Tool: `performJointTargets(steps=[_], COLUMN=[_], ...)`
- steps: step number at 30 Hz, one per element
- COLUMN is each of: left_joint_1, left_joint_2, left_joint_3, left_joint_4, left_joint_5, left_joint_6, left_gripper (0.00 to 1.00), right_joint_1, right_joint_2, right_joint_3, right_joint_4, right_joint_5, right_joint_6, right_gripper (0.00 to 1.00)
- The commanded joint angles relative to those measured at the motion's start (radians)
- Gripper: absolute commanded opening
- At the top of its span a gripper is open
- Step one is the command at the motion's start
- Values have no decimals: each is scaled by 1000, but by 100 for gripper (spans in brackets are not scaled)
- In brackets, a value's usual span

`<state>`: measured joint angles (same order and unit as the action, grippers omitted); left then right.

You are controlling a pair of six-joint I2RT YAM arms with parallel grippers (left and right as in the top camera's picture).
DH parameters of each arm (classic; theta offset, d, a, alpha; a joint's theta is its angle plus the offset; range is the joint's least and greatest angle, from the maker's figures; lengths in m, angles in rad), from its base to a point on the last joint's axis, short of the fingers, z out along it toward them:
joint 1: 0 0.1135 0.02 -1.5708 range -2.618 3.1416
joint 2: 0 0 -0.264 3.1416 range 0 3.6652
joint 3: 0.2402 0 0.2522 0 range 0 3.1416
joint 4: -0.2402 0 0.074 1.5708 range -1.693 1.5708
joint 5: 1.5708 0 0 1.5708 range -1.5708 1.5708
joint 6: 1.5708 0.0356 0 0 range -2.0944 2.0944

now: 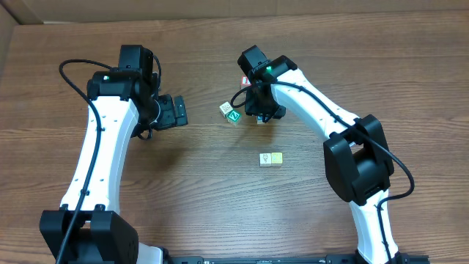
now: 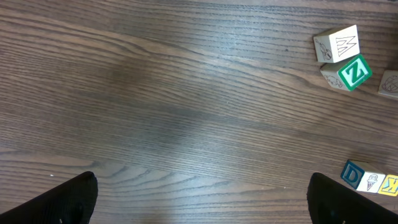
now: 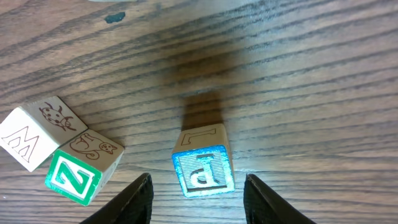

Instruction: Flip 5 blocks

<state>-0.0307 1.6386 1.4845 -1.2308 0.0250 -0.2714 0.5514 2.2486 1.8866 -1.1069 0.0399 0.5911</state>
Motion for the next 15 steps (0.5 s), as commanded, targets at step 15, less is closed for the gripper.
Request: performJointTargets(steps=[15], left_joint_1=[4], left_joint_2=[9], left_joint_3=[22], left_joint_4=[2], left_joint_5=[-6], left_joint_6=[-14], left_gripper=[100], right_joint_1=[23], right_joint_2=[-25], right_joint_3=[-89], right_joint_4=[116], right_joint_5=[38], right_joint_6=[-77], right_gripper=[46])
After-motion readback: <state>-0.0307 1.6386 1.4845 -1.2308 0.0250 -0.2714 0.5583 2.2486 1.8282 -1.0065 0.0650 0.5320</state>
